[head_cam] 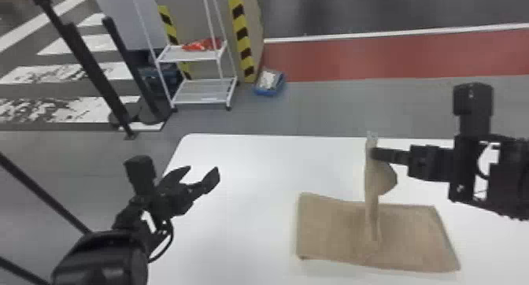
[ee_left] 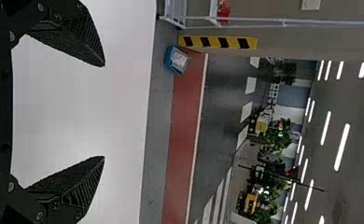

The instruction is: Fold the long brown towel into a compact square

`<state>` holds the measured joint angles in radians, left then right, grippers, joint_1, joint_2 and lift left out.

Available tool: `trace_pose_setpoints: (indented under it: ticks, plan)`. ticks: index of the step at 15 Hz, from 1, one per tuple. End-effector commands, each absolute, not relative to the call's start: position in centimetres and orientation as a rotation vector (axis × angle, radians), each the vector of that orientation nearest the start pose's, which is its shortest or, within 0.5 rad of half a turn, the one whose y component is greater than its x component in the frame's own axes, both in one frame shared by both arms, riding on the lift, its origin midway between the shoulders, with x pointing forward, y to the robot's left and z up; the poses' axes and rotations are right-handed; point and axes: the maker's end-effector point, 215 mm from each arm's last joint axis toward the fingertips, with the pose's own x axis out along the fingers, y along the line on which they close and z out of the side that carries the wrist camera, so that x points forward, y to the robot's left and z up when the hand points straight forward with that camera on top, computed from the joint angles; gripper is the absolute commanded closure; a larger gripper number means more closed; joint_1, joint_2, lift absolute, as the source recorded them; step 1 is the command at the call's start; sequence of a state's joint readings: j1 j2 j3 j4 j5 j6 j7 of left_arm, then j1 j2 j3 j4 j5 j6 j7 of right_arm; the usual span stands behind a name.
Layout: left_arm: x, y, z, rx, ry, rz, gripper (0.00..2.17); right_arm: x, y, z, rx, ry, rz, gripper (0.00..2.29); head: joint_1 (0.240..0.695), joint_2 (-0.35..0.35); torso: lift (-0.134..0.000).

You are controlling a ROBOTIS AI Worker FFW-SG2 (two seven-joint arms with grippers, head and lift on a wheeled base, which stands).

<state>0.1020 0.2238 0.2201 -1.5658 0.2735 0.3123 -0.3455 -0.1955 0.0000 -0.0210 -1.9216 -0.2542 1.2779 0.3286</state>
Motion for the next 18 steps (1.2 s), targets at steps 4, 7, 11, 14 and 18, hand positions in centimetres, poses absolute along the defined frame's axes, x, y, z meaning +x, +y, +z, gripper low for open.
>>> trace_pose_setpoints:
  ticks: [4, 7, 11, 14, 18]
  plan:
    - [54.5, 40.1, -42.9, -0.127, 0.266, -0.076, 0.2, 55.6, -3.1, -33.3, 0.188, 0.591, 0.604, 1.11, 0.695, 0.302, 0.0]
    - [54.7, 41.0, -43.0, -0.131, 0.258, -0.063, 0.2, 56.5, -0.3, -32.8, 0.183, 0.543, 0.649, 1.12, 0.695, 0.35, 0.0]
    - [54.8, 41.2, -43.1, -0.14, 0.257, -0.057, 0.2, 56.4, 4.6, -29.6, 0.202, 0.442, 0.752, 1.12, 0.695, 0.35, 0.0]
    - [55.0, 41.2, -42.9, -0.144, 0.252, -0.057, 0.2, 55.8, 6.6, -29.1, 0.215, 0.433, 0.798, 1.12, 0.695, 0.35, 0.0]
    - [55.4, 41.5, -43.2, -0.151, 0.252, -0.051, 0.2, 54.5, 9.3, -28.4, 0.284, 0.421, 0.877, 1.12, 0.691, 0.35, 0.0]
